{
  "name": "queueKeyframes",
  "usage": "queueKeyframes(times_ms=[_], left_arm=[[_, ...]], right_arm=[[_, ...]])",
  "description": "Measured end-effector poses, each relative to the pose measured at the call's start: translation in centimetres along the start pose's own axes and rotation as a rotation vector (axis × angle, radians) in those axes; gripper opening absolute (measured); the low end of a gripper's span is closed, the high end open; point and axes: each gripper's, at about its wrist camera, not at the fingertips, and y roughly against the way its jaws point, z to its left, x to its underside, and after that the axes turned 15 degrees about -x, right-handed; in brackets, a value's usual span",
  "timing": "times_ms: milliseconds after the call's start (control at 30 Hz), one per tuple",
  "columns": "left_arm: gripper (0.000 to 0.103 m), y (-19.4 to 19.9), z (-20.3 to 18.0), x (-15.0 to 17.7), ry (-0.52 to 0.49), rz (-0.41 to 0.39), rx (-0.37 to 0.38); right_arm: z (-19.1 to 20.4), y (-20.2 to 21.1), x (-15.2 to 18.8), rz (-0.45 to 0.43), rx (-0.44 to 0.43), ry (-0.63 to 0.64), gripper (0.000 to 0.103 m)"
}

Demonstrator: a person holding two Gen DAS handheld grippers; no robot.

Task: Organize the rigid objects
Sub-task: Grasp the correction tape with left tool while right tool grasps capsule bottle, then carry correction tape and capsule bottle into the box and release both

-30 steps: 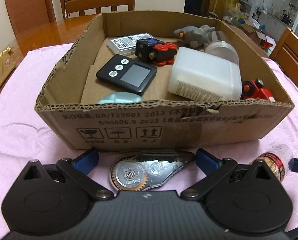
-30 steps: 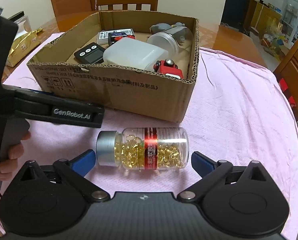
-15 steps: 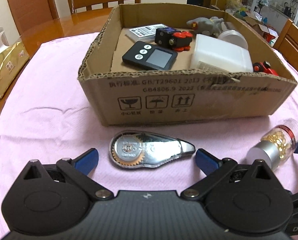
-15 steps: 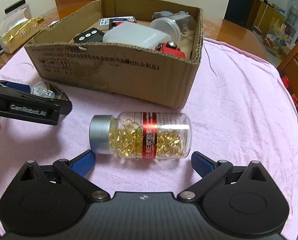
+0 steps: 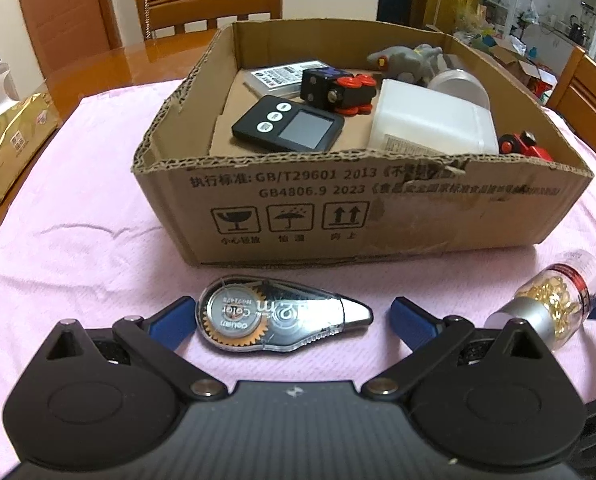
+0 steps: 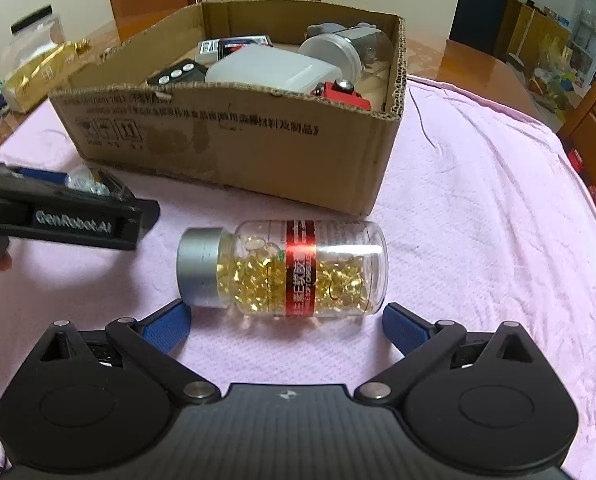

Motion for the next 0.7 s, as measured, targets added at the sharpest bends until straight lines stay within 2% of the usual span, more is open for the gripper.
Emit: queueKeyframes(times_ms=[267, 333, 433, 700], left_arm=[[0.099, -0.1, 0.3, -0.2, -0.046, -0.002, 0.031], [0.096, 0.0, 0.4, -0.2, -0.060, -0.003, 0.040], [0.092, 0.0, 0.6, -0.4, -0.076, 0.008, 0.048], [0.089, 0.1, 1.4, -0.9, -0.117, 0.030, 0.073]], right_arm=[[0.5, -0.4, -1.8, -0.017, 0.009, -0.015, 0.103], [0.6, -0.5, -2.0, -0.018, 0.016, -0.009, 0.102], [0.7, -0.7, -2.4, 0.007, 0.036, -0.007, 0.096], [0.8, -0.3, -2.6, 0.039, 0.014, 0.009, 0.096]])
